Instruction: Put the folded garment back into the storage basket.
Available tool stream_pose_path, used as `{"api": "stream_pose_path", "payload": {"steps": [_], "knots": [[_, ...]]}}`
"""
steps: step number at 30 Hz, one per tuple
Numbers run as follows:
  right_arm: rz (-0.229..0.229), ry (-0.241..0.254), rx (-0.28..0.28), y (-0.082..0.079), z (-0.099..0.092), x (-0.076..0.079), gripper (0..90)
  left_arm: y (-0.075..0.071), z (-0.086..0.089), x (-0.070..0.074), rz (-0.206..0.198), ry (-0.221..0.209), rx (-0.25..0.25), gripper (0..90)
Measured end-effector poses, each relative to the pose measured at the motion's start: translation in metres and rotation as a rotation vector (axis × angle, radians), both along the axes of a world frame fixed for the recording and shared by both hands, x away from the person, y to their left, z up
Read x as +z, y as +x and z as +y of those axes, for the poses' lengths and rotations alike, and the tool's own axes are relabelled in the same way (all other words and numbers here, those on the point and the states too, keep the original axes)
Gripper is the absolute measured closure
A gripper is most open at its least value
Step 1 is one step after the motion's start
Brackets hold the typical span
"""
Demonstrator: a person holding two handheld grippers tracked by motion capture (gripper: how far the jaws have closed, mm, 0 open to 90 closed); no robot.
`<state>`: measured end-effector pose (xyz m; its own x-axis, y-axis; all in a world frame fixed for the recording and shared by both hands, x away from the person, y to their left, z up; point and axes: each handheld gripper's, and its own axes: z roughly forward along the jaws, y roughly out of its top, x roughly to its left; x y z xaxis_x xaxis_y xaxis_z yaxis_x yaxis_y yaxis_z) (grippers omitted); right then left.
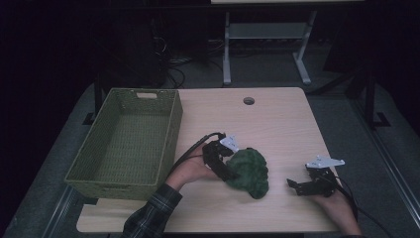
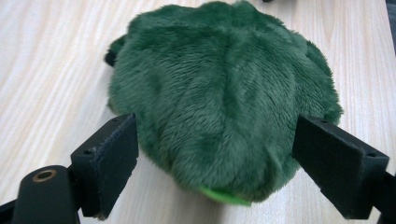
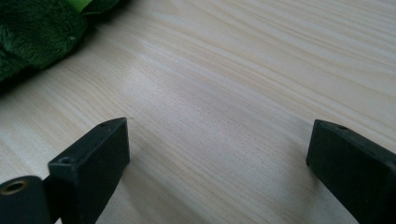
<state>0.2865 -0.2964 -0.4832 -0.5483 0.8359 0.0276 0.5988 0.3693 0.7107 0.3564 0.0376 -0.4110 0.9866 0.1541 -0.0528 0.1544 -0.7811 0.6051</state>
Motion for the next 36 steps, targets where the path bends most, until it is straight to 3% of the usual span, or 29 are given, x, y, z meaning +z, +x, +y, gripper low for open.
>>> {"api": "stream_pose_path", "payload": {"steps": [3, 21, 30, 34, 35, 36], "knots": [[-0.001, 0.001, -0.001, 0.000, 0.000, 0.000, 5.8, 0.002, -0.007, -0.008, 0.007, 0.024, -0.027, 13.5], [-0.002, 0.001, -0.005, 0.000, 0.000, 0.000, 6.4, 0.002, -0.026, -0.038, 0.006, 0.119, -0.040, 12.4], [-0.002, 0.001, -0.005, 0.000, 0.000, 0.000, 6.5, 0.001, -0.031, -0.042, -0.021, 0.166, -0.046, 13.5], [-0.002, 0.001, -0.008, 0.000, 0.000, 0.000, 6.6, 0.001, -0.030, -0.039, -0.020, 0.172, -0.043, 26.2], [-0.002, 0.001, -0.008, 0.000, 0.000, 0.000, 6.6, 0.002, -0.028, -0.037, -0.015, 0.172, -0.044, 36.8], [-0.002, 0.001, -0.008, 0.000, 0.000, 0.000, 6.6, 0.002, -0.028, -0.037, -0.015, 0.172, -0.044, 41.4]]}}
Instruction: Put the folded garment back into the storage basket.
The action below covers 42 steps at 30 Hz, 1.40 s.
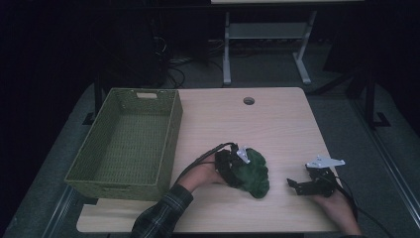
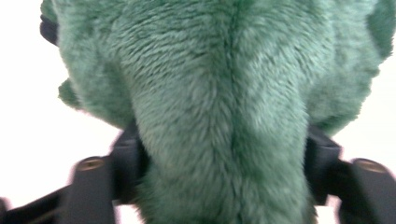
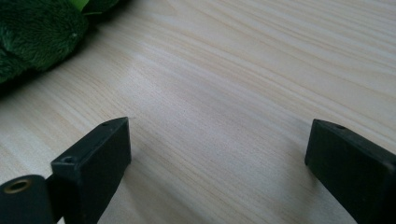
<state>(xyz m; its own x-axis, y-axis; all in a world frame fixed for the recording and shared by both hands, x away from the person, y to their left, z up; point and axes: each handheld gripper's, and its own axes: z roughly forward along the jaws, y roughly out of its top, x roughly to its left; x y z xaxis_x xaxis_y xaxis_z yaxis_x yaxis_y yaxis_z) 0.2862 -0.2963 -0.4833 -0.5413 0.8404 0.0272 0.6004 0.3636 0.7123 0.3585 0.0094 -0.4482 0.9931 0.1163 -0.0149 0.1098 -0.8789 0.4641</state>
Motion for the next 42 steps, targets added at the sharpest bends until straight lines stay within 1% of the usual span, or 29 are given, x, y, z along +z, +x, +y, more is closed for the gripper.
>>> {"api": "stream_pose_path", "payload": {"steps": [1, 2, 3, 4, 5, 9, 12, 13, 16, 17, 19, 20, 21, 22, 23, 24, 26, 28, 32, 33, 34, 35, 36, 37, 38, 39, 40, 41, 42], "knots": [[0.000, 0.000, 0.000, 0.000, 0.000, 0.000, 6.6, 0.000, 0.001, 0.001, 0.005, 0.001, 0.002, 41.4], [0.000, 0.000, -0.001, 0.000, 0.000, 0.000, 6.6, 0.001, 0.001, 0.001, 0.011, 0.000, 0.004, 46.4], [0.000, 0.000, -0.001, 0.000, 0.000, 0.000, 6.6, 0.003, 0.002, 0.002, 0.032, -0.005, 0.027, 55.4], [0.000, 0.000, -0.001, 0.000, 0.000, 0.000, 6.6, 0.003, 0.002, 0.002, 0.032, -0.005, 0.027, 58.8], [0.000, 0.000, -0.002, 0.000, 0.000, 0.000, 6.7, 0.003, 0.002, 0.003, 0.048, -0.004, 0.038, 61.1], [0.000, 0.001, -0.003, 0.000, 0.000, 0.000, 6.7, 0.002, 0.002, 0.004, 0.049, 0.006, 0.045, 64.8], [0.000, 0.001, -0.003, 0.000, 0.000, 0.000, 6.7, 0.003, 0.002, 0.005, 0.058, 0.003, 0.051, 65.2], [0.000, 0.001, -0.003, 0.000, 0.000, 0.000, 6.7, 0.004, 0.003, 0.005, 0.066, -0.002, 0.055, 65.3], [0.000, 0.001, -0.003, 0.000, 0.000, 0.000, 6.7, 0.004, 0.004, 0.007, 0.072, 0.001, 0.063, 65.3], [0.000, 0.001, -0.003, 0.000, 0.000, 0.000, 6.7, 0.003, 0.005, 0.010, 0.067, 0.001, 0.072, 65.3], [0.000, 0.001, -0.003, 0.000, 0.000, 0.000, 6.7, 0.002, 0.005, 0.012, 0.067, -0.001, 0.074, 65.4], [0.000, 0.001, -0.003, 0.000, 0.000, 0.000, 6.7, 0.002, 0.007, 0.014, 0.070, -0.010, 0.083, 65.4], [0.000, 0.002, -0.005, 0.000, 0.000, 0.000, 6.7, 0.004, 0.009, 0.019, 0.074, -0.013, 0.086, 65.4], [0.000, 0.002, -0.005, 0.000, 0.000, 0.000, 6.7, 0.004, 0.009, 0.019, 0.074, -0.013, 0.086, 65.4], [0.000, 0.001, -0.003, 0.000, 0.000, 0.000, 6.7, 0.004, 0.012, 0.024, 0.075, -0.023, 0.098, 65.4], [0.000, 0.001, -0.003, 0.000, 0.000, 0.000, 6.7, 0.004, 0.012, 0.024, 0.075, -0.023, 0.098, 65.4], [0.000, 0.001, -0.003, 0.000, 0.000, 0.000, 6.7, 0.005, 0.015, 0.030, 0.078, -0.028, 0.095, 65.4], [0.000, 0.001, -0.003, 0.000, 0.000, 0.000, 6.7, 0.005, 0.017, 0.037, 0.088, -0.050, 0.113, 65.2], [-0.001, 0.001, -0.003, 0.000, 0.000, 0.000, 6.7, 0.006, 0.023, 0.052, 0.082, -0.067, 0.131, 65.0], [-0.001, 0.001, -0.003, 0.000, 0.000, 0.000, 6.7, 0.006, 0.026, 0.059, 0.077, -0.070, 0.129, 65.0], [-0.001, 0.001, -0.003, 0.000, 0.000, 0.000, 6.7, 0.006, 0.026, 0.059, 0.077, -0.070, 0.129, 65.0], [-0.001, 0.001, -0.003, 0.000, 0.000, 0.000, 6.7, 0.006, 0.029, 0.065, 0.073, -0.077, 0.139, 65.0], [-0.001, 0.001, -0.003, 0.000, 0.000, 0.000, 6.7, 0.006, 0.029, 0.065, 0.073, -0.077, 0.139, 65.0], [0.000, 0.001, -0.003, 0.000, 0.000, 0.000, 6.7, 0.006, 0.031, 0.068, 0.073, -0.074, 0.140, 65.0], [0.000, 0.001, -0.003, 0.000, 0.000, 0.000, 6.7, 0.006, 0.032, 0.071, 0.072, -0.077, 0.148, 65.0], [0.000, 0.001, -0.003, 0.000, 0.000, 0.000, 6.7, 0.007, 0.037, 0.076, 0.070, -0.079, 0.159, 65.0], [0.000, 0.001, -0.003, 0.000, 0.000, 0.000, 6.7, 0.007, 0.037, 0.076, 0.070, -0.079, 0.159, 65.0], [-0.001, 0.001, -0.003, 0.000, 0.000, 0.000, 6.7, 0.007, 0.041, 0.082, 0.066, -0.082, 0.173, 65.0], [-0.001, 0.001, -0.003, 0.000, 0.000, 0.000, 6.7, 0.007, 0.041, 0.082, 0.066, -0.082, 0.173, 65.1]]}}
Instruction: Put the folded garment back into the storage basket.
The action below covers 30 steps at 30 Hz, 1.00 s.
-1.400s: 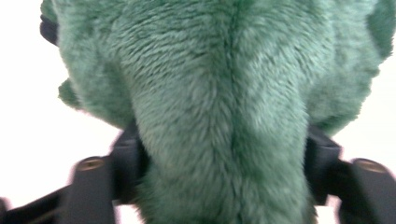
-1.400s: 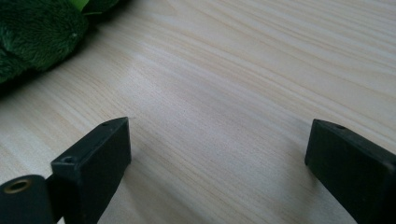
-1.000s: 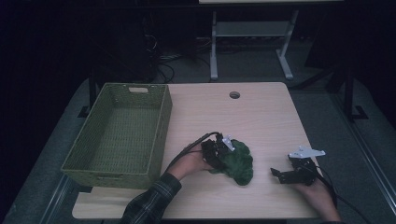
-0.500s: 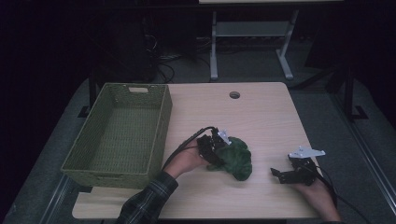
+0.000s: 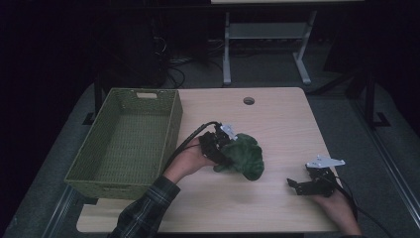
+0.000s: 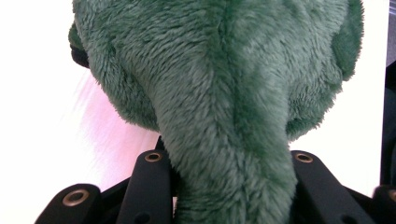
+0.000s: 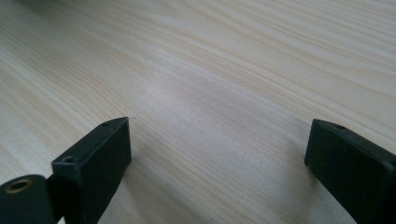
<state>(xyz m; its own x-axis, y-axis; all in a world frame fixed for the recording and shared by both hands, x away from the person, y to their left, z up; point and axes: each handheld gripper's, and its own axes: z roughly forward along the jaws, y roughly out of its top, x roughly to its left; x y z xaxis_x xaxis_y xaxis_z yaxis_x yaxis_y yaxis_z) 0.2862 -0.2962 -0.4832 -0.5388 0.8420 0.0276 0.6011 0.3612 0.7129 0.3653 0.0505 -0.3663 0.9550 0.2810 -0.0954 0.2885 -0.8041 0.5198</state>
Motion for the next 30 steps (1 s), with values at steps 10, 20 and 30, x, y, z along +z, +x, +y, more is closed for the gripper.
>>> {"api": "stream_pose_path", "payload": {"steps": [10, 20, 30], "knots": [[0.000, 0.001, -0.001, 0.000, 0.000, 0.000, 6.7, 0.002, 0.028, 0.027, -0.035, -0.001, 0.059, 65.1], [0.000, 0.001, -0.001, 0.000, 0.000, 0.000, 6.7, 0.005, 0.062, 0.049, -0.072, -0.020, 0.126, 65.0], [0.000, 0.000, 0.000, 0.000, 0.000, 0.000, 6.7, 0.008, 0.105, 0.067, -0.105, -0.017, 0.214, 65.0]]}}
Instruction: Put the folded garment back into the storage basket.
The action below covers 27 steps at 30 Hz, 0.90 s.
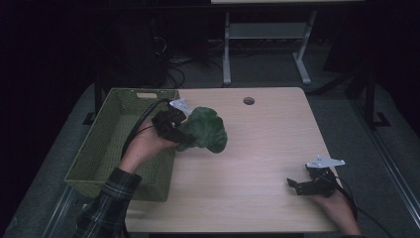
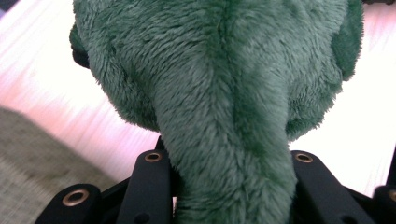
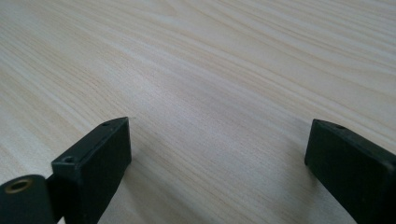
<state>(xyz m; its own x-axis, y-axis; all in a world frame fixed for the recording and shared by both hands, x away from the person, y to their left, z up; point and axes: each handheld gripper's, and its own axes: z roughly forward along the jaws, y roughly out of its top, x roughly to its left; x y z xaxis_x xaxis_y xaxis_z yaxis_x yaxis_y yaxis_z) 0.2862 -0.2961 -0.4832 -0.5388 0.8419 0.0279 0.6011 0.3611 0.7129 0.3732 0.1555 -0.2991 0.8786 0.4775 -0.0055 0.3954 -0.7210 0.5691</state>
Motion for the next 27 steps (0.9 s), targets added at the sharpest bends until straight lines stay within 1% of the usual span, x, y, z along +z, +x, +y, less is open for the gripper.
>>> {"api": "stream_pose_path", "payload": {"steps": [2, 3, 4, 8, 9, 10, 12, 13, 14, 15, 16, 17, 18, 22, 23, 24, 25, 27], "knots": [[0.000, 0.000, 0.000, 0.000, 0.000, 0.000, 6.7, 0.000, 0.009, 0.003, -0.008, -0.004, 0.021, 65.0], [0.000, 0.000, 0.000, 0.000, 0.000, 0.000, 6.7, 0.000, 0.017, 0.006, -0.014, -0.006, 0.042, 65.0], [0.000, 0.000, 0.000, 0.000, 0.000, 0.000, 6.7, 0.000, 0.017, 0.006, -0.014, -0.006, 0.042, 65.0], [0.000, 0.000, 0.000, 0.000, 0.000, 0.000, 6.7, -0.001, 0.034, 0.013, -0.028, 0.001, 0.081, 65.0], [0.000, 0.000, 0.000, 0.000, 0.000, 0.000, 6.7, -0.001, 0.043, 0.015, -0.037, 0.000, 0.107, 65.0], [0.000, 0.000, 0.000, 0.000, 0.000, 0.000, 6.7, -0.001, 0.043, 0.015, -0.037, 0.000, 0.107, 65.0], [0.000, 0.000, 0.000, 0.000, 0.000, 0.000, 6.7, -0.001, 0.052, 0.017, -0.042, -0.005, 0.132, 65.0], [0.000, 0.000, 0.000, 0.000, 0.000, 0.000, 6.7, -0.002, 0.062, 0.017, -0.047, -0.011, 0.163, 65.0], [0.000, 0.000, 0.000, 0.000, 0.000, 0.000, 6.7, -0.002, 0.062, 0.017, -0.047, -0.011, 0.163, 65.0], [0.000, 0.000, 0.000, 0.000, 0.000, 0.000, 6.7, -0.002, 0.072, 0.017, -0.049, -0.018, 0.194, 65.0], [0.000, 0.000, 0.000, 0.000, 0.000, 0.000, 6.7, -0.002, 0.072, 0.017, -0.049, -0.018, 0.194, 65.0], [0.000, 0.000, 0.000, 0.000, 0.000, 0.000, 6.7, -0.002, 0.081, 0.017, -0.053, -0.018, 0.217, 65.0], [0.000, 0.000, 0.000, 0.000, 0.000, 0.000, 6.7, -0.002, 0.081, 0.017, -0.053, -0.018, 0.217, 65.1], [0.000, -0.001, 0.000, 0.000, 0.000, 0.000, 6.7, -0.002, 0.103, 0.016, -0.058, -0.036, 0.284, 65.0], [0.000, -0.001, 0.000, 0.000, 0.000, 0.000, 6.7, -0.002, 0.113, 0.015, -0.063, -0.038, 0.309, 65.1], [0.000, -0.001, 0.000, 0.000, 0.000, 0.000, 6.7, -0.002, 0.113, 0.015, -0.063, -0.038, 0.309, 65.1], [0.000, -0.001, -0.001, 0.000, 0.000, 0.000, 6.7, -0.002, 0.121, 0.012, -0.066, -0.037, 0.342, 65.1], [0.000, -0.001, -0.001, 0.000, 0.000, 0.000, 6.7, -0.001, 0.129, 0.008, -0.063, -0.032, 0.370, 65.1]]}}
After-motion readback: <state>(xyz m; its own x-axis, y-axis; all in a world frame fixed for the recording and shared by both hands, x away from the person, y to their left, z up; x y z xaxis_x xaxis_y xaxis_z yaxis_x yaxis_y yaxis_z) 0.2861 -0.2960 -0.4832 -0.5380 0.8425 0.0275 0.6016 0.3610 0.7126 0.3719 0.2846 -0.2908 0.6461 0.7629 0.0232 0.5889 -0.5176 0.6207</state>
